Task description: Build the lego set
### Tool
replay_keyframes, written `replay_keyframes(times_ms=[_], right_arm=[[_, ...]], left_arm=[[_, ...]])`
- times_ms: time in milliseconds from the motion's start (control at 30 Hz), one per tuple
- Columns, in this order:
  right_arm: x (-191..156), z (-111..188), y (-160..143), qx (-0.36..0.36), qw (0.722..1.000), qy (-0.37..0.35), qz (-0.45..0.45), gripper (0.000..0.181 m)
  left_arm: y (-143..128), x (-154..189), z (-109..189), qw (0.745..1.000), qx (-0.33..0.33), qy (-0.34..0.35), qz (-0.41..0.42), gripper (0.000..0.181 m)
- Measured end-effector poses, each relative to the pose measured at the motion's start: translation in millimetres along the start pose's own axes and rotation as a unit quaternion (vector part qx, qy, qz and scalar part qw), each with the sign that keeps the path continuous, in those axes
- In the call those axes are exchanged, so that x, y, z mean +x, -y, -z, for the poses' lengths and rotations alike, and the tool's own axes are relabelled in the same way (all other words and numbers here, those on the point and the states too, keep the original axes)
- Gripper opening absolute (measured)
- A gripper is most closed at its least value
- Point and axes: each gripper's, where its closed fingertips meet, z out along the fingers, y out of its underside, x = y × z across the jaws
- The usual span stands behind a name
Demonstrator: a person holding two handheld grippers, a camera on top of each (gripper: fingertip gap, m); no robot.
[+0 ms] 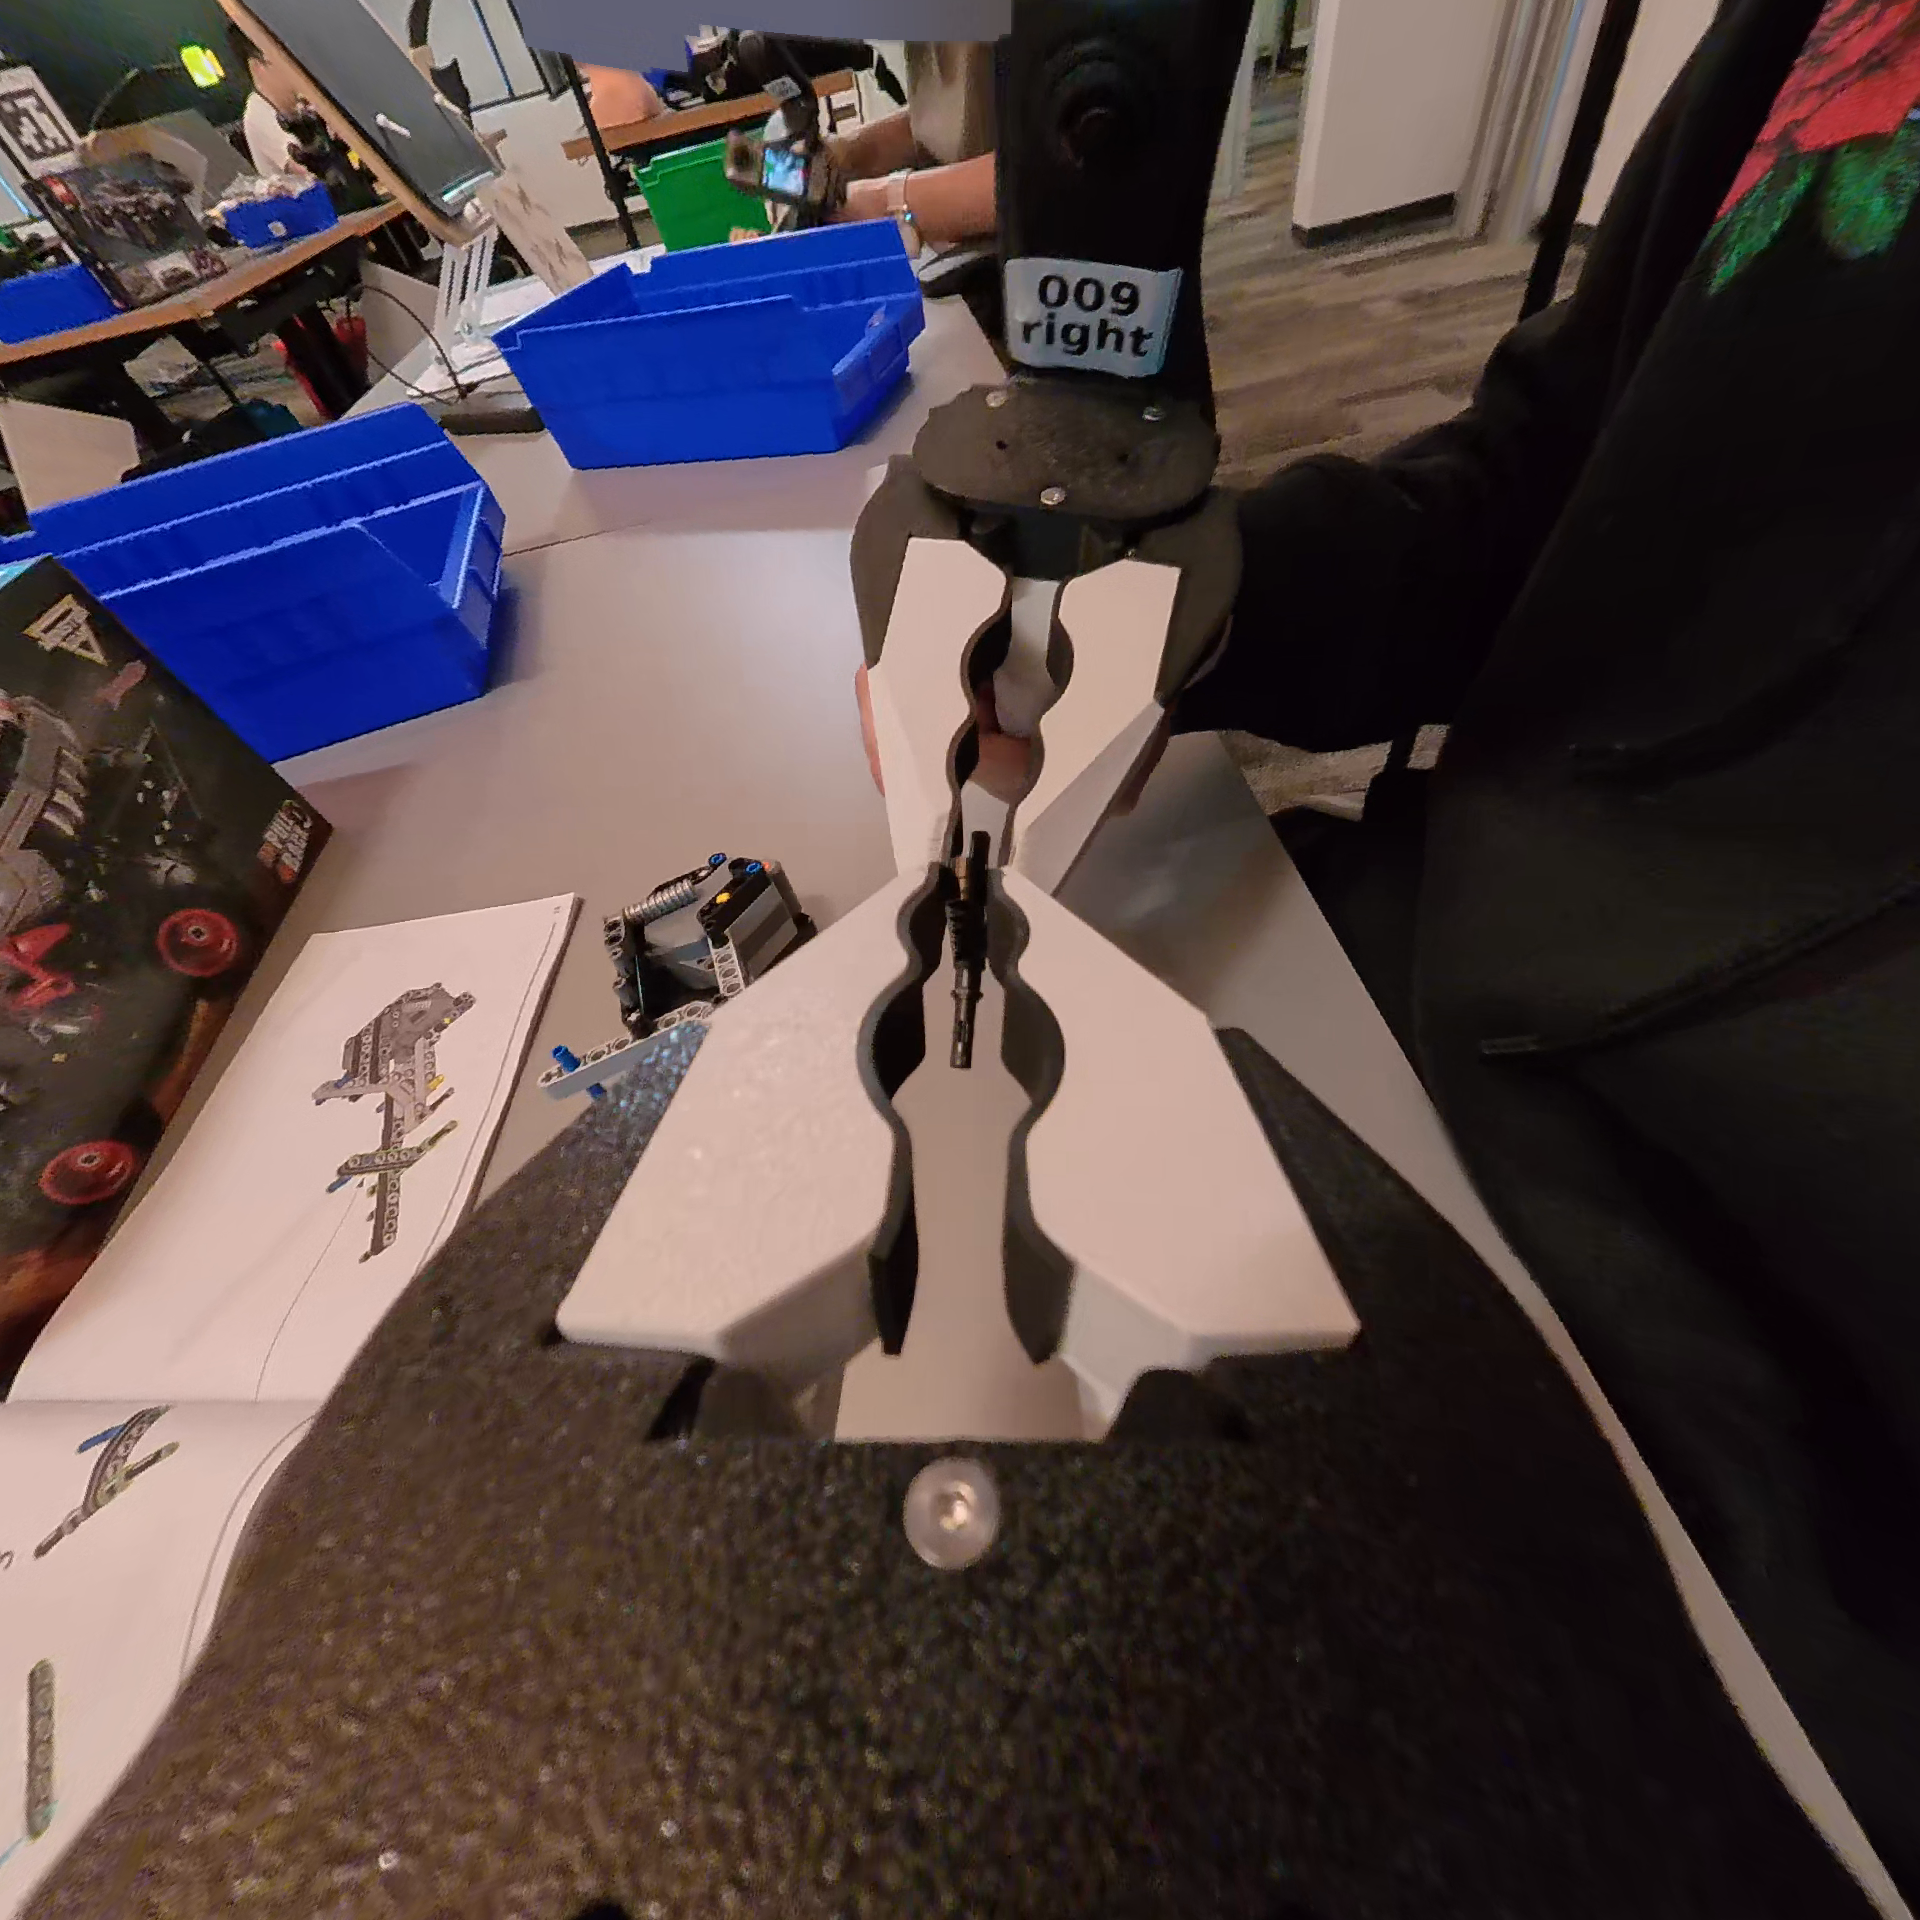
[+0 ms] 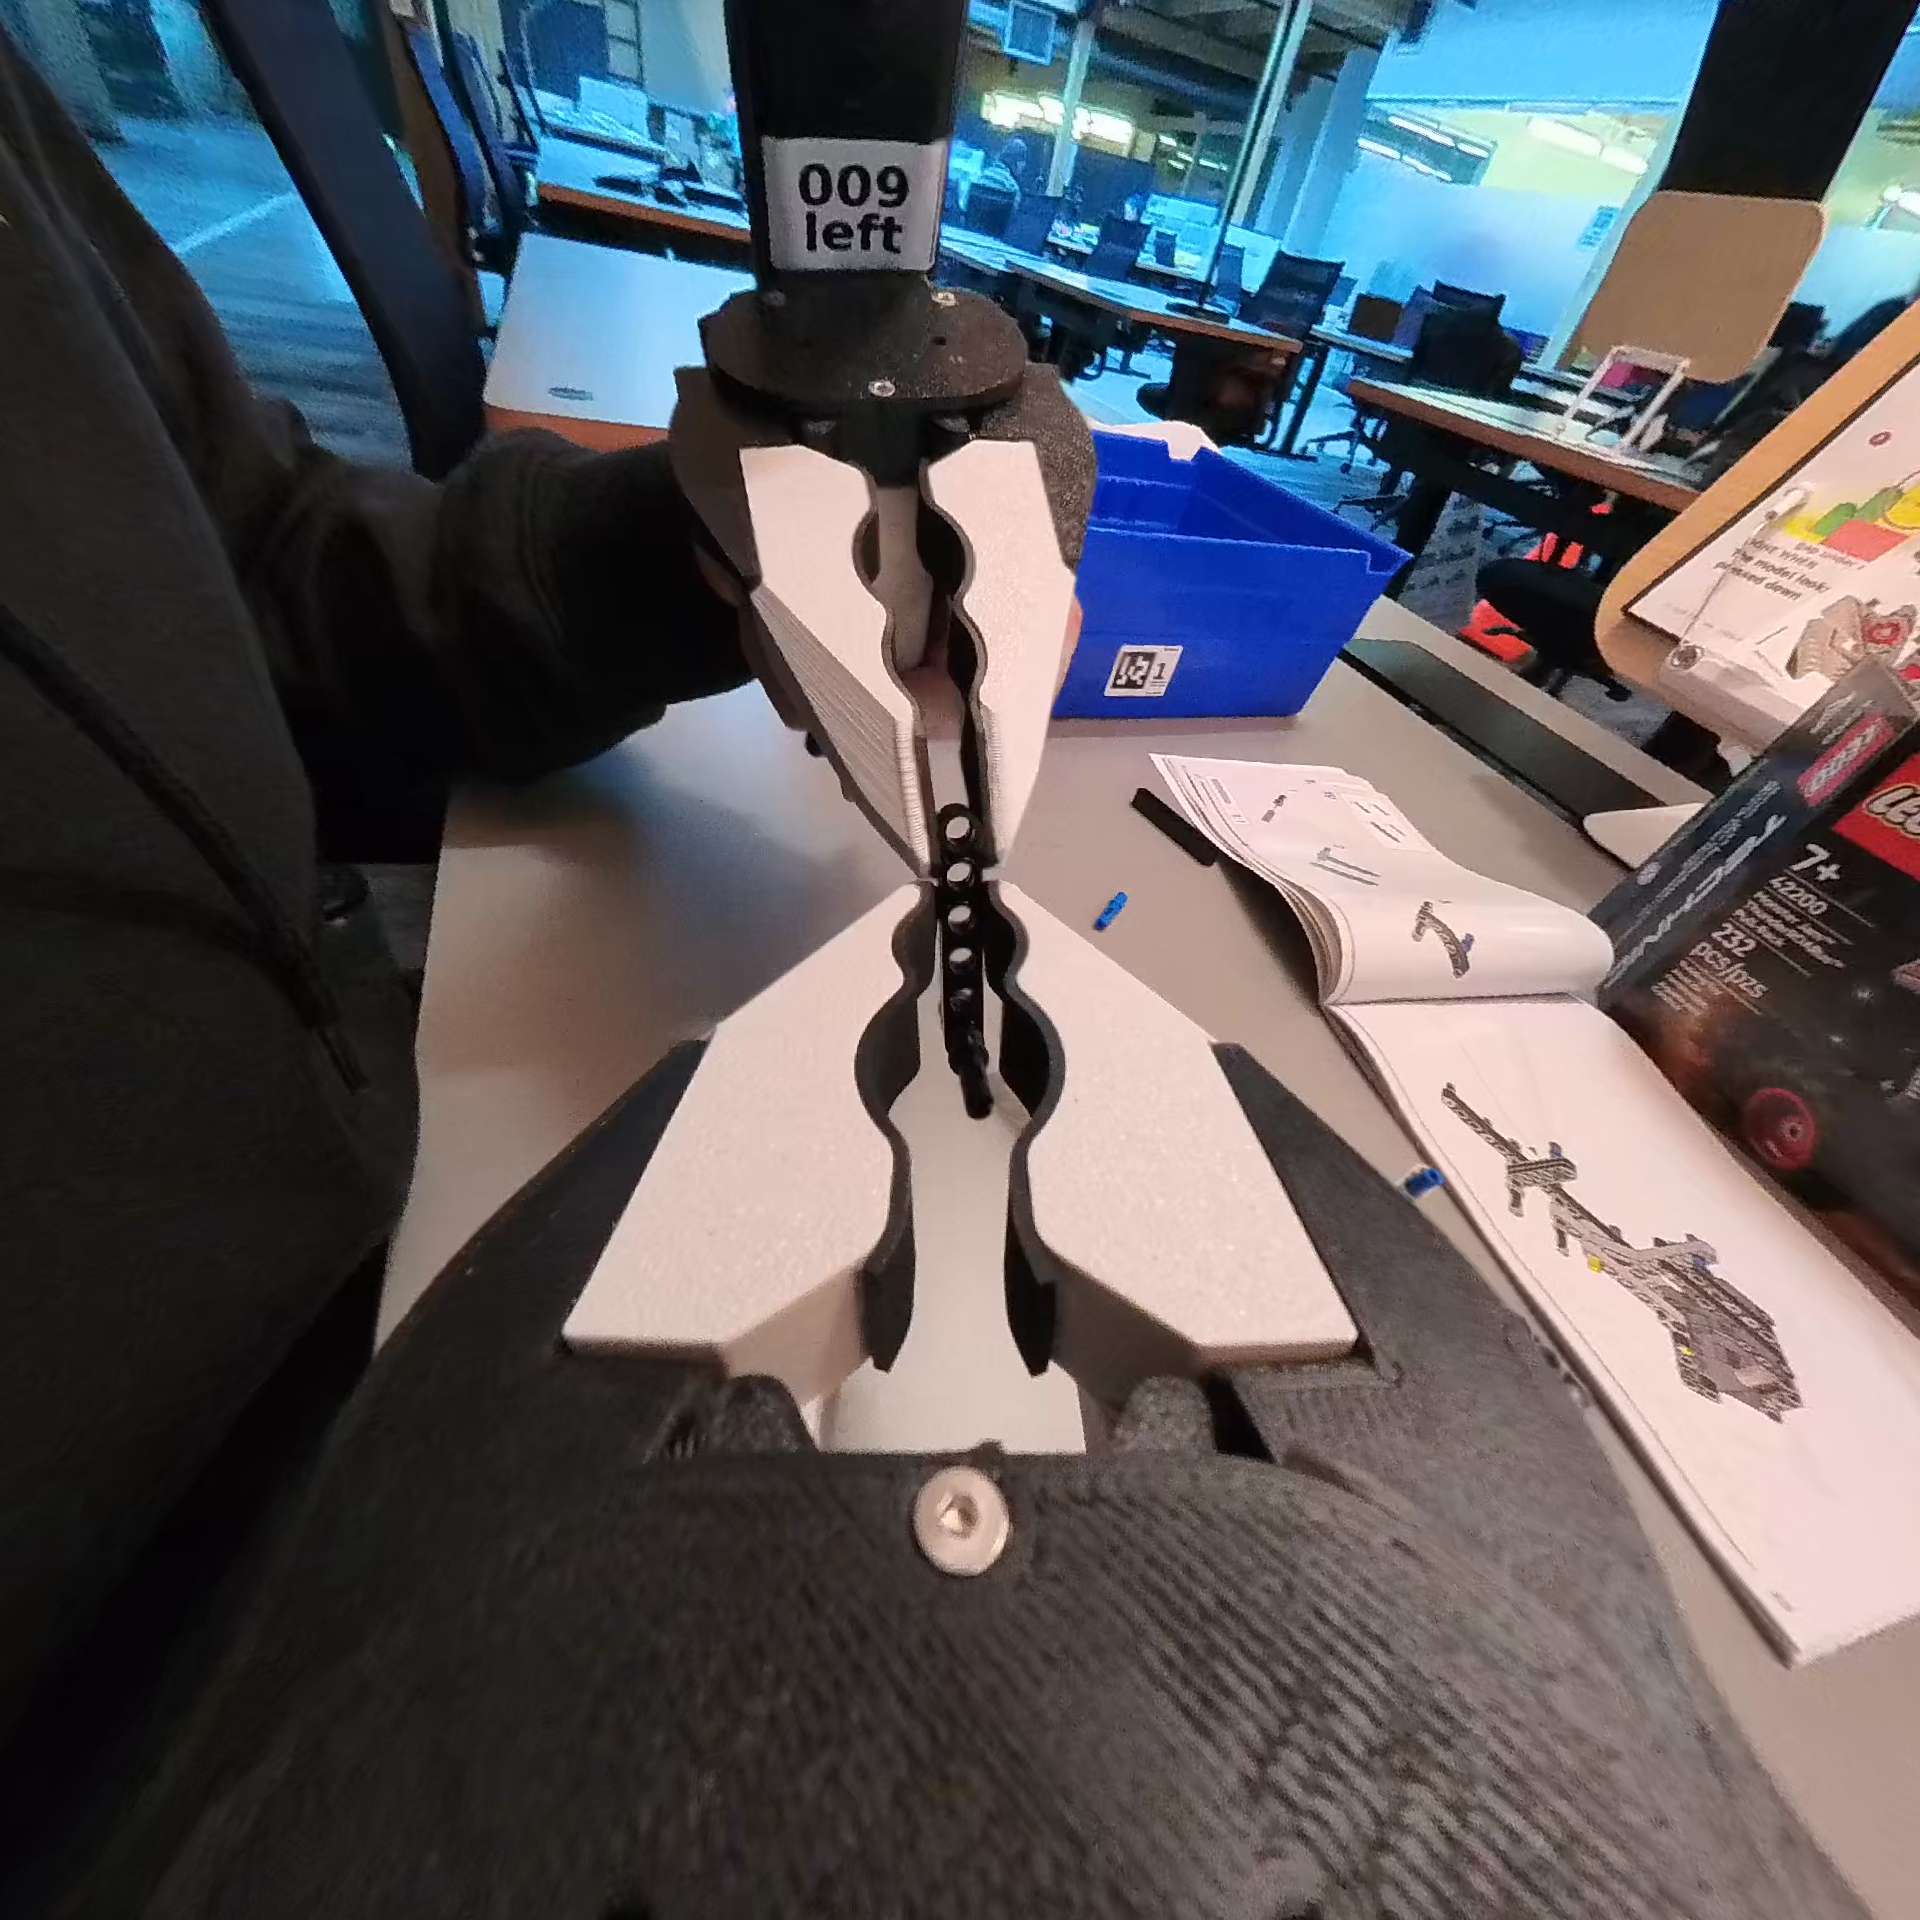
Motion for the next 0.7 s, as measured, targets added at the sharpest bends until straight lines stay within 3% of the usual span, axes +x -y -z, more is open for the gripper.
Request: replay_keyframes(times_ms=[267, 500, 600, 700], right_arm=[[-8.4, 0.6, 2.9, 0.014, 0.999, 0.038, -0.031, 0.005], [-2.3, 0.7, -0.1, 0.011, 0.999, 0.022, -0.029, 0.005], [20.3, 9.0, -14.7, -0.018, 0.999, -0.033, -0.024, 0.005], [31.7, 17.2, -19.0, -0.017, 0.998, -0.046, -0.04, 0.005]], left_arm=[[2.7, 7.0, 1.9, 1.0, 0.016, -0.024, -0.013, 0.005], [0.7, 1.7, 5.3, 1.0, 0.015, -0.011, -0.007, 0.005], [-13.3, -41.4, 27.2, 0.993, -0.034, 0.111, 0.017, 0.009], [-66.6, -84.6, 60.4, 0.946, -0.197, 0.246, 0.081, 0.019]])
